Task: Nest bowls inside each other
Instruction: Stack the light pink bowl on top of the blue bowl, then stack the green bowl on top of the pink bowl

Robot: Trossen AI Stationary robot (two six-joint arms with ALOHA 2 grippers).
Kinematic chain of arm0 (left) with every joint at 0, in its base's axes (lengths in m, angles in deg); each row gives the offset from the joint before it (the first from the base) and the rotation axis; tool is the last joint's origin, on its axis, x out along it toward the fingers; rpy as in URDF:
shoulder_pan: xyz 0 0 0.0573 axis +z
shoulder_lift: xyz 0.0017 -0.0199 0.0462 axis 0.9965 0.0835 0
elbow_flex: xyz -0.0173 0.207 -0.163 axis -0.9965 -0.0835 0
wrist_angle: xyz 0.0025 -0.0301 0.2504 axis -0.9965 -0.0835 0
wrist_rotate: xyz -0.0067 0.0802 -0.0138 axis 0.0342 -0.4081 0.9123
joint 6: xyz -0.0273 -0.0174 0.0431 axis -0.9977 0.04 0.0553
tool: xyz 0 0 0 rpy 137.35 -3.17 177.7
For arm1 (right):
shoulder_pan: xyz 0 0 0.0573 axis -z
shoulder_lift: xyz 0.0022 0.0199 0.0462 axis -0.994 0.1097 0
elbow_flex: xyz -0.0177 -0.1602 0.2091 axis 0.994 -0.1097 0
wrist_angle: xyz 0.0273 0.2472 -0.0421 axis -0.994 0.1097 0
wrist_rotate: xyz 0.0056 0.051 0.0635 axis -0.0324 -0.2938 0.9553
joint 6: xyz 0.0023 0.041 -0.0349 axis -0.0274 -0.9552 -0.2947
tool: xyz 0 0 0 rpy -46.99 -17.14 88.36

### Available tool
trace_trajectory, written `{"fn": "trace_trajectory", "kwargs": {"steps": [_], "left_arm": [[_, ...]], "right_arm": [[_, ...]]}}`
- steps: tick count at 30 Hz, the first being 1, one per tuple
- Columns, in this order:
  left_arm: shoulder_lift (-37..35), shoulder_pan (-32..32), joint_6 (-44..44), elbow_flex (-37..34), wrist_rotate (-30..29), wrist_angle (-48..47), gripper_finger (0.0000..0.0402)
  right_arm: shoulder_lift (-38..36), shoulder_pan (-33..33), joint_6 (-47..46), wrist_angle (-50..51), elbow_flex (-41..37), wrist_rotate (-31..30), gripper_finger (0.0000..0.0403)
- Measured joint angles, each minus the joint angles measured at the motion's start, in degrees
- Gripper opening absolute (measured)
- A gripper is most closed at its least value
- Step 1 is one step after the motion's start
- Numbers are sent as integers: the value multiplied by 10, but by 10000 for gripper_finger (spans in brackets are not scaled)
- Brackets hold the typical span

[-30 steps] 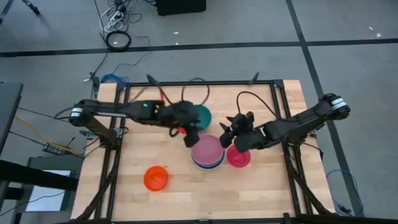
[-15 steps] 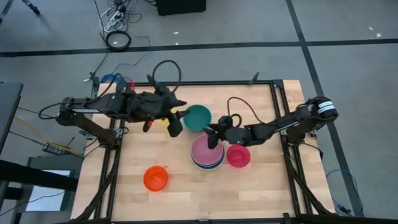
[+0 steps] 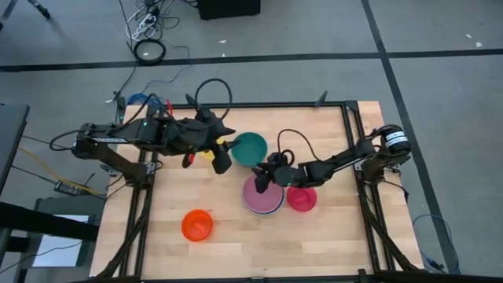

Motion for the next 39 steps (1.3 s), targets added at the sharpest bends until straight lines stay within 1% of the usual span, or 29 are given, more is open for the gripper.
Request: {"fn": "trace_trajectory", "kwargs": {"steps": [4, 7, 9, 11, 15, 18, 22, 25, 32, 39], "left_arm": [[0, 0, 5, 0, 0, -5, 168], [0, 0, 11, 0, -9, -36, 168], [0, 0, 3, 0, -14, -77, 168], [0, 0, -16, 0, -17, -118, 168], [0, 0, -52, 0, -34, -196, 168], [0, -3, -74, 0, -48, -244, 168], [0, -3, -93, 0, -56, -289, 168], [0, -3, -98, 0, -57, -295, 168], [0, -3, -93, -1, -65, -294, 168], [0, -3, -92, -1, -73, -293, 168]], "right_arm": [[-19, 6, 48, -8, 2, -5, 150], [-52, 30, 102, 1, 18, 7, 150], [-70, 57, 129, 57, 44, 60, 150], [-75, 84, 149, 145, 88, 117, 152], [-70, 120, 204, 309, 189, 158, 163], [-51, 134, 234, 397, 255, 179, 174], [-13, 140, 248, 456, 326, 197, 190], [29, 138, 251, 464, 355, 209, 200], [127, 125, 237, 480, 414, 212, 210], [206, 125, 219, 559, 502, 224, 209]]}}
